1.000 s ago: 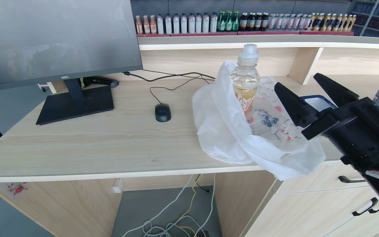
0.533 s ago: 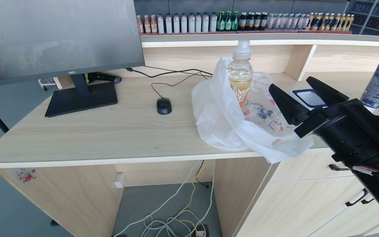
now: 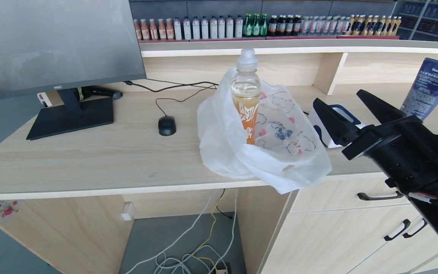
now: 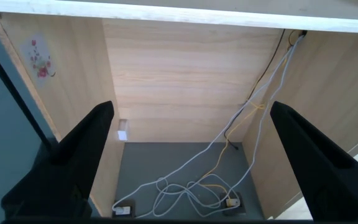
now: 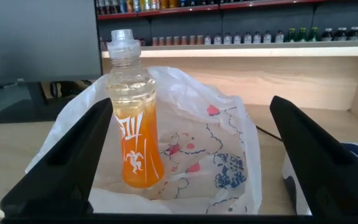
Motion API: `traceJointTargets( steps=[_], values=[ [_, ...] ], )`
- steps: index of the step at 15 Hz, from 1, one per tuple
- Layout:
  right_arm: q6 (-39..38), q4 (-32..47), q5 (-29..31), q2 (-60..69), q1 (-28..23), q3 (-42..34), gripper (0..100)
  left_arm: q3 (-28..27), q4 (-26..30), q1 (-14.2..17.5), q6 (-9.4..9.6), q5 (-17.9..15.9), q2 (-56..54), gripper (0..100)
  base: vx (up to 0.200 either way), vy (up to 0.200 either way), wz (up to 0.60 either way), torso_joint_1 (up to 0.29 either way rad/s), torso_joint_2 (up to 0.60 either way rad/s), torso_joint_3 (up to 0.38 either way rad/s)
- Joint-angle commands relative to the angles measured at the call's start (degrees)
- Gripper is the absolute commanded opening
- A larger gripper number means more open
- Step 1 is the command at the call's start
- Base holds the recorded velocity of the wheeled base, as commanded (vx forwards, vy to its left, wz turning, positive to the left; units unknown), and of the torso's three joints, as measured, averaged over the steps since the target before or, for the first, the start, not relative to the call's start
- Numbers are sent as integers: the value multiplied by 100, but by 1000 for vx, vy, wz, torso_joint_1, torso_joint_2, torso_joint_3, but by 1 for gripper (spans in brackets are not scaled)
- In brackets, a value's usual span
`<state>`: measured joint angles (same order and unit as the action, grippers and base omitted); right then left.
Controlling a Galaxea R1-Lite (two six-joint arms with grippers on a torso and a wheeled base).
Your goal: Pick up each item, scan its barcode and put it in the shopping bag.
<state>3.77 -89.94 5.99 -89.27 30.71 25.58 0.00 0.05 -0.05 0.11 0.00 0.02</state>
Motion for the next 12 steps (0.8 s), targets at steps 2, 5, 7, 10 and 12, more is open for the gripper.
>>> traceJointTargets(
  steps=[2, 5, 7, 10, 12],
  values=[
    [1, -6, -1, -29, -3, -18, 100, 0, 4, -4, -11, 0, -2, 100, 0, -200, 0, 5, 0, 2],
    [1, -6, -1, -46, -39, -114, 100, 0, -5, 5, -81, 0, -2, 100, 0, -200, 0, -1, 4, 5],
    [1, -6, -1, -46, -74, -132, 100, 0, -5, 5, -81, 0, -2, 100, 0, -200, 0, 7, 2, 2],
    [1, -6, -1, -55, -83, -149, 100, 0, -5, 5, -81, 0, -2, 100, 0, -200, 0, 2, 4, 4],
    [1, -6, -1, -55, -83, -211, 100, 0, -5, 5, -81, 0, -2, 100, 0, -200, 0, 2, 5, 9]
  ],
)
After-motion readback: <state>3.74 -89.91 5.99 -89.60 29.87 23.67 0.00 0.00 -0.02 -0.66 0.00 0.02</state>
